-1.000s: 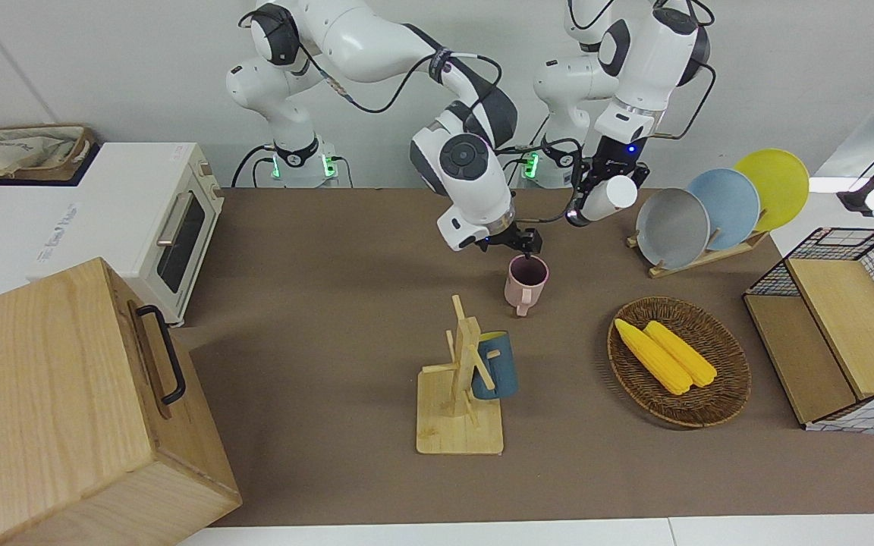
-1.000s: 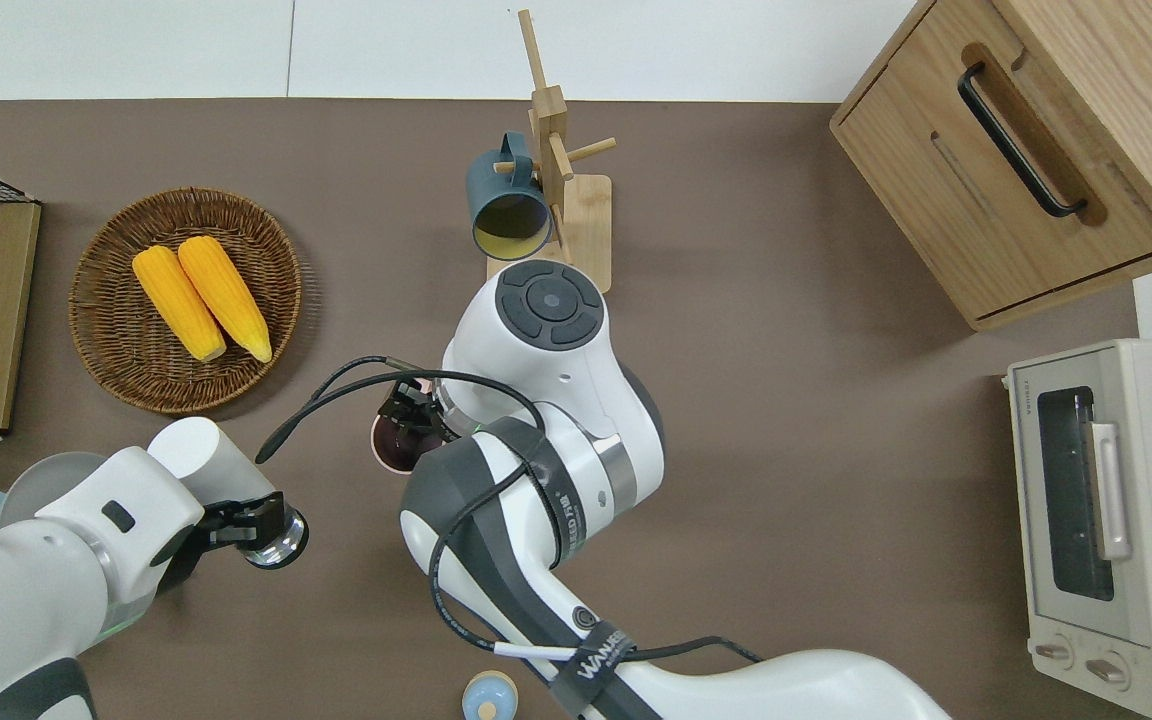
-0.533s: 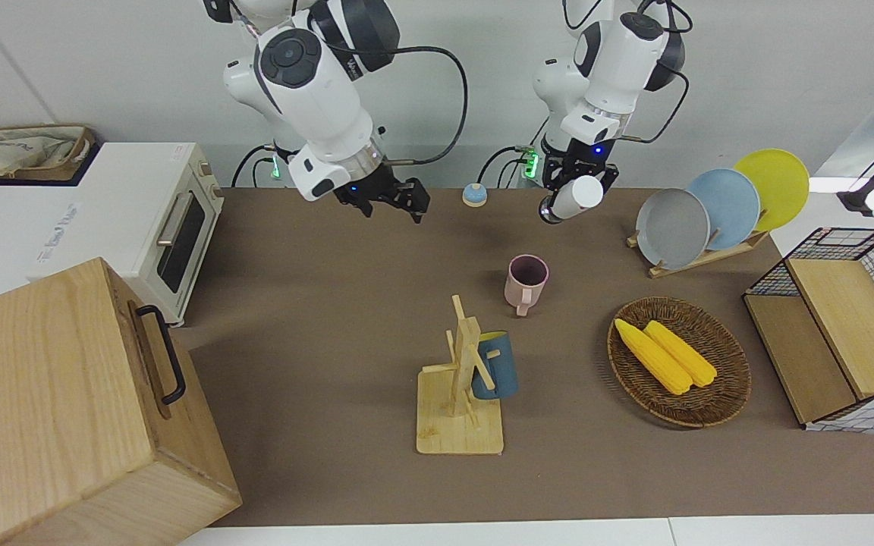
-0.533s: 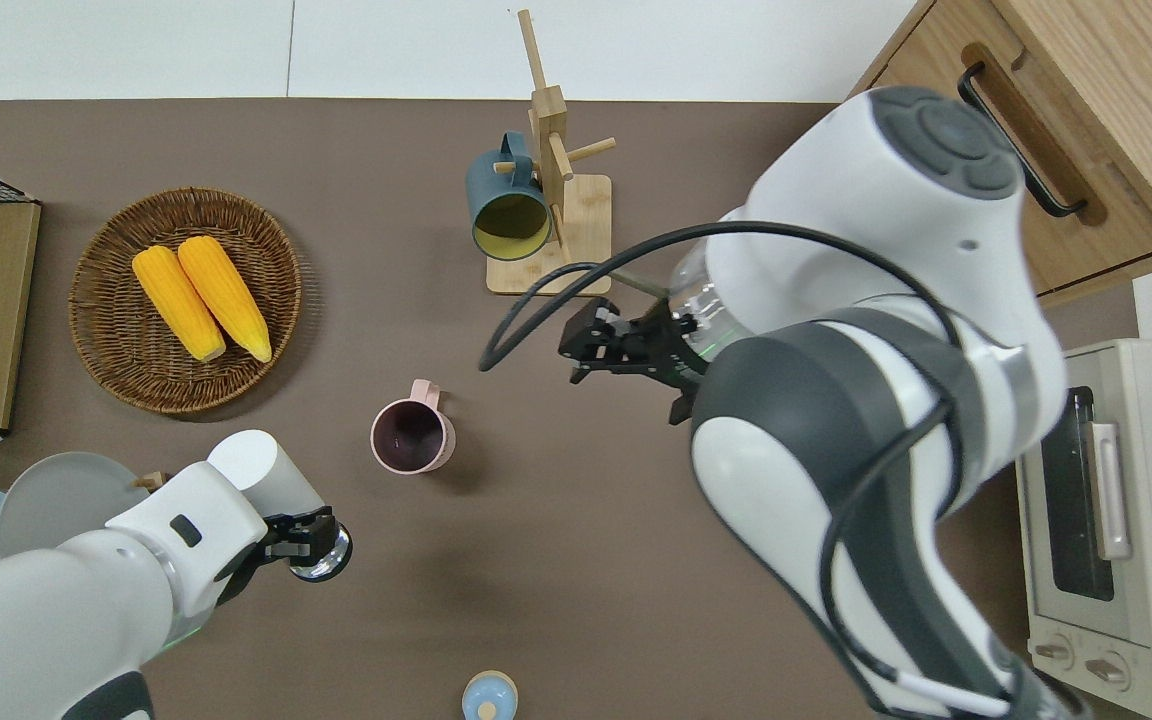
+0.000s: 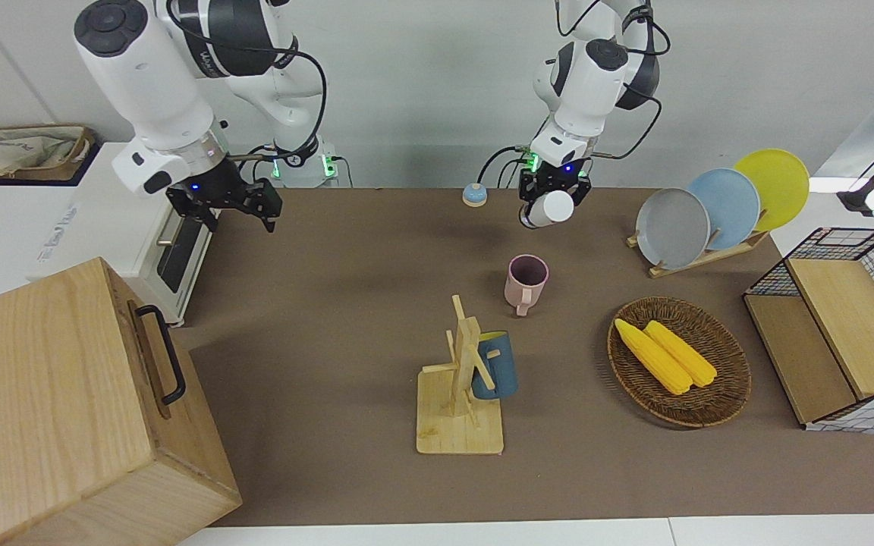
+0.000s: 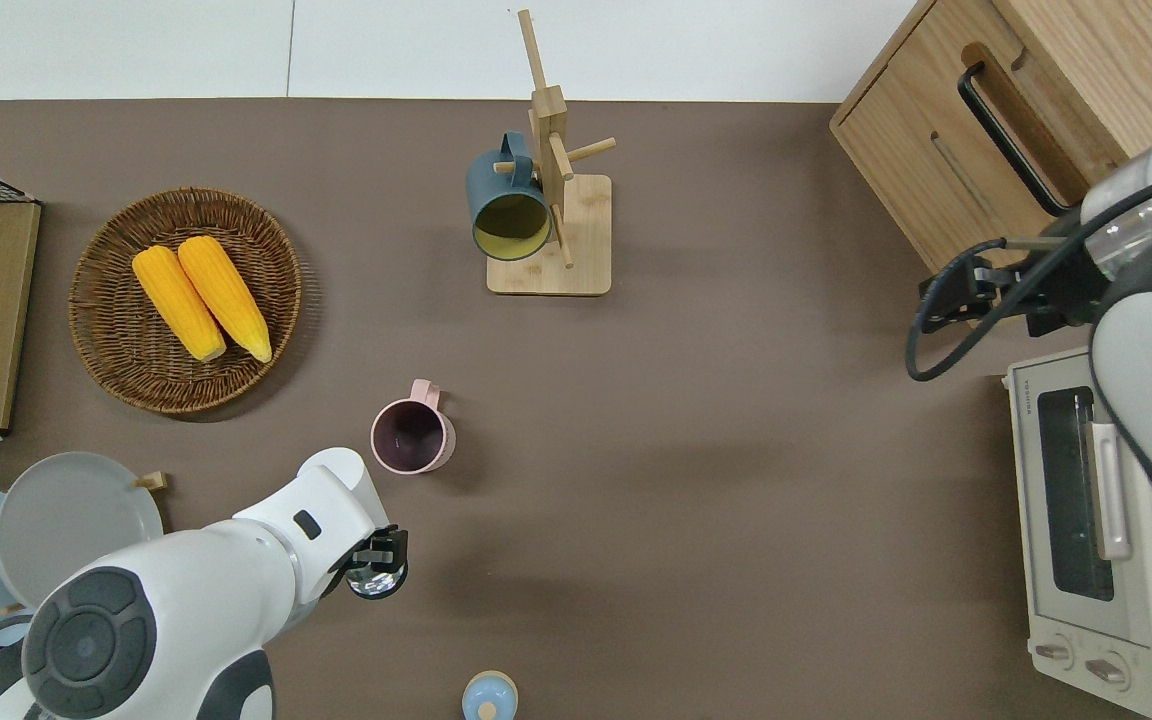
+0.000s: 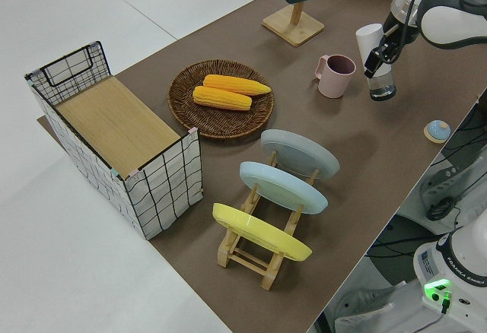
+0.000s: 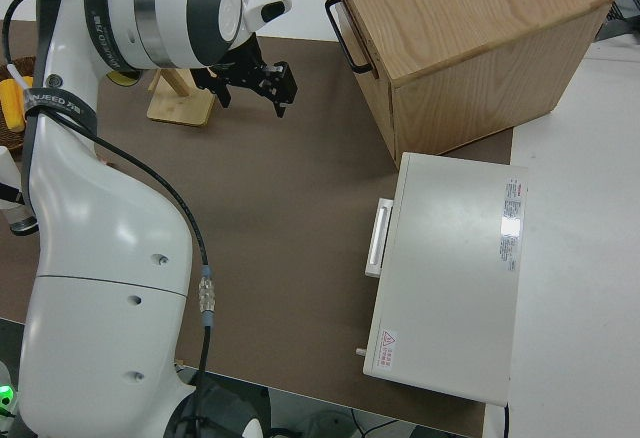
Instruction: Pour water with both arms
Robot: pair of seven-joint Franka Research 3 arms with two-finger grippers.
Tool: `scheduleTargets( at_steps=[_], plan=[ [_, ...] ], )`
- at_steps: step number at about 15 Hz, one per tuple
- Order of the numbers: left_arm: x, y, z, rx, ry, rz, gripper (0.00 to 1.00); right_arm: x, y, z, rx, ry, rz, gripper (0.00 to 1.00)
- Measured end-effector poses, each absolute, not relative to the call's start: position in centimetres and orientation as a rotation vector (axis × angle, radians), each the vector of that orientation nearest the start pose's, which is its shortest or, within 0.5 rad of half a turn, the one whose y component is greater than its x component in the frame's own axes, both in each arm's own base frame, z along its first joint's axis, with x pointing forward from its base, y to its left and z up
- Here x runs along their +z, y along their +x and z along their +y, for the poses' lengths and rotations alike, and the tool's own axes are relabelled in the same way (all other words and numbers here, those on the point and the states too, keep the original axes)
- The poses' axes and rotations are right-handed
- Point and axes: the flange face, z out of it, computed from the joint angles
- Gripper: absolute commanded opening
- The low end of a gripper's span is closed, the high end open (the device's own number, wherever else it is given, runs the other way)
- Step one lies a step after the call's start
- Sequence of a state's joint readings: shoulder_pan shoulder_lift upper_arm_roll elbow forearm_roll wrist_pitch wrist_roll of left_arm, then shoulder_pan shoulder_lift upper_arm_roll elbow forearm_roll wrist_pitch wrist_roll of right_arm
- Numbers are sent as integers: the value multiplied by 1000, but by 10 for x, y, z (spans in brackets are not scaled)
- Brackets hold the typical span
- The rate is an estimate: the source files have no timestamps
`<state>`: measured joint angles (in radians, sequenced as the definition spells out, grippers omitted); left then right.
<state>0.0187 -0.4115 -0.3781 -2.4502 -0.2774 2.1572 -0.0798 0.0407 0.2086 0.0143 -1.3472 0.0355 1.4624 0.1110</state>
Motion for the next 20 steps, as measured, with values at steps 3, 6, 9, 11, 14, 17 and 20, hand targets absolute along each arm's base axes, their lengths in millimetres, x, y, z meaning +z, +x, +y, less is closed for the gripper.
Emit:
scheduleTargets(
  at_steps=[3, 6, 9, 11, 14, 17, 20],
  plan=[
    [428, 404, -178, -65, -3226, 220, 0, 615, 597, 8, 121, -3176, 4, 987],
    [415, 413, -182, -19, -3207, 220, 0, 636, 570, 6, 122, -3184, -1, 987],
    [407, 426, -185, 13, -3186, 221, 0, 636, 547, -8, 146, -3183, 13, 987],
    [404, 431, -187, 65, -3170, 233, 0, 629, 540, -21, 134, -3181, 5, 987],
    [404, 447, -192, 200, -3113, 264, 0, 621, 533, -33, 138, -3177, 5, 987],
    [397, 460, -195, 321, -3064, 267, 0, 622, 535, -33, 120, -3179, 4, 987],
    [391, 463, -197, 348, -3056, 271, 0, 625, 538, -33, 104, -3180, 5, 987]
  ],
)
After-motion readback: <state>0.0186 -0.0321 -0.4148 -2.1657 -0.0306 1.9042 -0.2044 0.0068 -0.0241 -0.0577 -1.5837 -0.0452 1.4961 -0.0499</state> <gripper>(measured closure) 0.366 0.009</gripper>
